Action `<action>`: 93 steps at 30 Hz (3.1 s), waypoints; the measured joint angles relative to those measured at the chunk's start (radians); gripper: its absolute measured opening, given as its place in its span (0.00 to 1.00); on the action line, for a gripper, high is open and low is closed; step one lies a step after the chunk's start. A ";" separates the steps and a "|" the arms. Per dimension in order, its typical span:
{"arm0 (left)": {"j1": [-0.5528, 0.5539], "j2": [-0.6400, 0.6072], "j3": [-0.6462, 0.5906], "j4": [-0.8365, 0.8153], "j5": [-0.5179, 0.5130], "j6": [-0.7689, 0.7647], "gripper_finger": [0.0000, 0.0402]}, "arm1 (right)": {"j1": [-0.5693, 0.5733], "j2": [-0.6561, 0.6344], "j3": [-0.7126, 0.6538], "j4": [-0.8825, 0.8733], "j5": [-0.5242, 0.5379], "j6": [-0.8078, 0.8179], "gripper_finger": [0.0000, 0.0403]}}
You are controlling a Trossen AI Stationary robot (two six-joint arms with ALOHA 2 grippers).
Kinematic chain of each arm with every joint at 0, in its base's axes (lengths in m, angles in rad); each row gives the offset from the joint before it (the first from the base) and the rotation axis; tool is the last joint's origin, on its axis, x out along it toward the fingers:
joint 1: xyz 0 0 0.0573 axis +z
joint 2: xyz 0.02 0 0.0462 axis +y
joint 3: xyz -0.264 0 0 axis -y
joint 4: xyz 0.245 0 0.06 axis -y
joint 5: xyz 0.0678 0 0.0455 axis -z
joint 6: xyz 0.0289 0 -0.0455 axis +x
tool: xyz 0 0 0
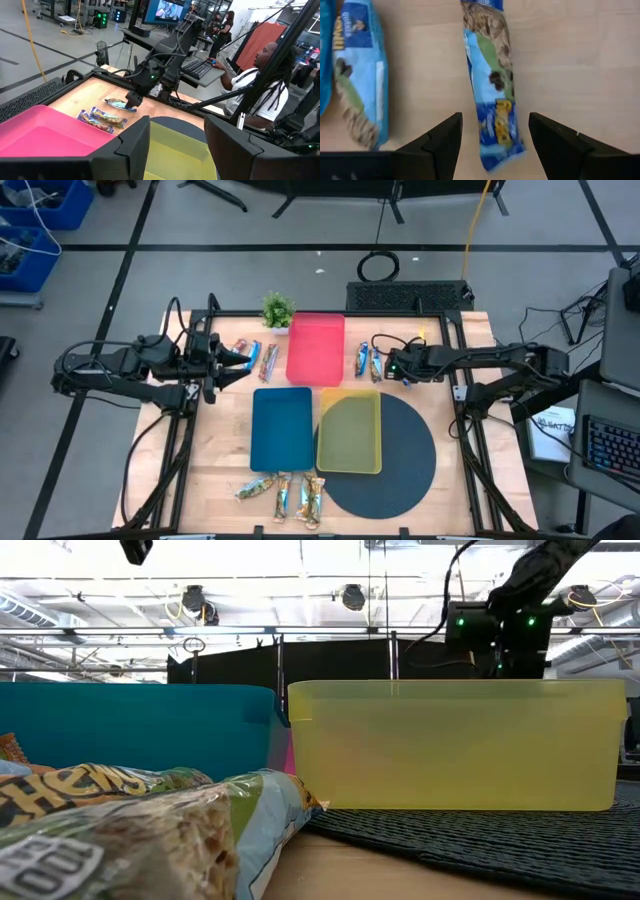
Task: Pick and place Granola Bars by type
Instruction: Put the right blue granola bar into the yellow bin
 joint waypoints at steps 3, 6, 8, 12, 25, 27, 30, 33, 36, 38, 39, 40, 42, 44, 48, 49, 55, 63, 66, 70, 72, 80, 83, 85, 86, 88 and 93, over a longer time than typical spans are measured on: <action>0.000 0.000 0.000 0.001 0.003 0.006 0.48 | -0.016 0.039 0.000 0.038 -0.021 -0.030 0.55; 0.000 0.000 0.000 0.005 0.005 0.006 0.48 | -0.022 0.069 0.000 0.037 -0.028 -0.038 0.53; 0.000 0.000 0.000 0.005 0.006 0.007 0.48 | -0.024 0.081 0.000 0.037 -0.024 -0.045 0.50; 0.000 0.000 0.000 0.007 0.007 0.007 0.48 | -0.030 0.091 0.000 0.045 -0.031 -0.069 0.40; 0.000 0.000 0.000 0.008 0.005 0.038 0.48 | -0.020 -0.083 0.007 0.004 -0.061 -0.108 0.04; 0.000 0.000 0.000 0.008 -0.004 0.040 0.48 | -0.001 -0.116 0.037 -0.017 -0.074 -0.119 0.04; 0.000 0.000 0.000 0.008 -0.008 0.042 0.48 | 0.038 -0.150 0.124 -0.069 -0.077 -0.127 0.03; 0.000 0.000 0.000 0.008 -0.011 0.042 0.48 | 0.076 -0.157 0.240 -0.096 -0.076 -0.153 0.03; 0.000 0.000 0.000 0.008 -0.015 0.042 0.48 | 0.120 -0.140 0.375 -0.103 -0.073 -0.190 0.03; 0.000 0.000 0.000 0.007 -0.028 0.042 0.48 | 0.152 -0.106 0.468 -0.094 -0.072 -0.220 0.03; 0.000 0.000 0.000 0.007 -0.034 0.042 0.48 | 0.168 -0.086 0.512 -0.095 -0.072 -0.235 0.03; 0.000 0.000 0.000 0.007 -0.039 0.042 0.48 | 0.187 -0.059 0.559 -0.091 -0.072 -0.251 0.03; 0.000 0.000 0.000 0.007 -0.048 0.051 0.48 | 0.222 -0.003 0.651 -0.053 -0.071 -0.285 0.03; 0.000 0.003 0.000 0.007 -0.049 0.061 0.48 | 0.256 0.060 0.727 -0.030 -0.074 -0.315 0.03; 0.000 0.019 0.000 -0.004 -0.030 0.062 0.48 | 0.309 0.179 0.819 0.037 -0.095 -0.346 0.03; 0.000 0.027 0.000 -0.006 -0.008 0.067 0.48 | 0.318 0.201 0.830 0.067 -0.109 -0.350 0.03; 0.000 0.084 0.000 -0.011 0.057 0.059 0.48 | 0.379 0.300 0.848 0.178 -0.156 -0.329 0.03; 0.000 0.114 0.000 -0.008 0.075 0.042 0.48 | 0.499 0.352 0.848 0.016 -0.127 -0.207 0.03; 0.000 0.110 0.000 -0.004 0.078 0.042 0.48 | 0.553 0.366 0.848 -0.041 -0.097 -0.149 0.03; 0.000 0.108 0.000 0.000 0.084 0.044 0.48 | 0.623 0.405 0.848 -0.102 -0.074 -0.069 0.03; 0.000 0.108 0.000 0.000 0.085 0.047 0.48 | 0.649 0.424 0.842 -0.113 -0.076 -0.044 0.03; 0.000 0.108 0.000 0.000 0.084 0.085 0.48 | 0.712 0.459 0.683 0.042 -0.200 0.071 0.03; 0.000 0.108 0.000 0.000 0.083 0.092 0.48 | 0.726 0.458 0.615 0.121 -0.221 0.109 0.03; 0.000 0.108 0.000 0.000 0.083 0.093 0.48 | 0.732 0.458 0.582 0.150 -0.234 0.124 0.03; 0.000 0.108 0.000 0.000 0.083 0.094 0.48 | 0.732 0.458 0.565 0.163 -0.249 0.132 0.03; 0.000 0.108 0.000 0.000 0.083 0.094 0.48 | 0.730 0.458 0.535 0.191 -0.299 0.141 0.03; 0.000 0.108 0.000 0.000 0.084 0.091 0.48 | 0.731 0.452 0.520 0.215 -0.367 0.151 0.14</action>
